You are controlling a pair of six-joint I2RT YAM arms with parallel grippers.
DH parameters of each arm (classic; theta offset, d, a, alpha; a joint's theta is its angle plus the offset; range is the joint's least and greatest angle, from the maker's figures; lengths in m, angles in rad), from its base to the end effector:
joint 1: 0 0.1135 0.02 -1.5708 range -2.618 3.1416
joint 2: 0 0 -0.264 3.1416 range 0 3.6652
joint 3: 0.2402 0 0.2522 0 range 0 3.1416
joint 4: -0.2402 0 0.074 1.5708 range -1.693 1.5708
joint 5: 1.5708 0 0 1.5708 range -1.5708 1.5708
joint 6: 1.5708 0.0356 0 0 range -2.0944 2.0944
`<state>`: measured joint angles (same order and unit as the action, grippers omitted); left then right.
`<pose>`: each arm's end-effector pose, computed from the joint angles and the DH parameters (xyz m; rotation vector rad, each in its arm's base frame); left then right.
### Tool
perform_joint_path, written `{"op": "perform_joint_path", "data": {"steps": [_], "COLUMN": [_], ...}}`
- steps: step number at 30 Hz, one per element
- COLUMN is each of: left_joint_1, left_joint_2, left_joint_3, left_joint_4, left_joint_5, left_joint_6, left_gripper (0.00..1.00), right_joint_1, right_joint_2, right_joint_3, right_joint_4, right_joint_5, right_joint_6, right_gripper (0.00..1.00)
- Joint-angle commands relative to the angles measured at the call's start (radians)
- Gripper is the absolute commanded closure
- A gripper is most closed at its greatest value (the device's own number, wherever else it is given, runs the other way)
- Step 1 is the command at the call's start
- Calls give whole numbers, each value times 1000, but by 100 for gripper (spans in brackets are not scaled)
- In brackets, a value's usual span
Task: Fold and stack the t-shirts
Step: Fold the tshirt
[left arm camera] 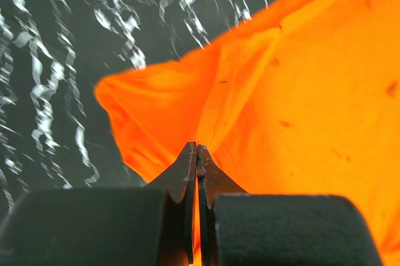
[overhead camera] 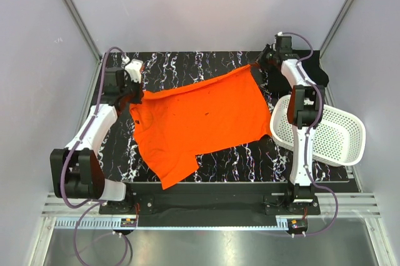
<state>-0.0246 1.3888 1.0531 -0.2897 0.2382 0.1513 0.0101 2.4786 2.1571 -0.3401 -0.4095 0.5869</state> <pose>0.3110 -0.0161 0.2855 0.3241 2.1580 -0.1896 0.5634 0.0199 0.1900 0.4249 2.2425 0.7771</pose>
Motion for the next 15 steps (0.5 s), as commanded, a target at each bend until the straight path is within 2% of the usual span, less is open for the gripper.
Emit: {"op": "perform_joint_path", "data": {"steps": [1,7,15], "left_joint_1": [-24,-51,-106], "left_joint_2": [-5,6,9], "left_joint_3": [-37,-39,-68], "left_joint_4": [-54,-137,-184], "left_joint_5": [-25,-83,-59], "left_joint_6": [-24,-19,-61], "left_gripper": [100,100,100], "right_joint_1": [-4,-33,-35], "right_joint_2": [-101,-126,-119], "right_joint_3": [-52,-137,-177], "right_joint_4": [10,3,-63], "right_joint_5": [26,6,55], "right_joint_6": [-42,-50,-105], "right_gripper": [100,100,100]}}
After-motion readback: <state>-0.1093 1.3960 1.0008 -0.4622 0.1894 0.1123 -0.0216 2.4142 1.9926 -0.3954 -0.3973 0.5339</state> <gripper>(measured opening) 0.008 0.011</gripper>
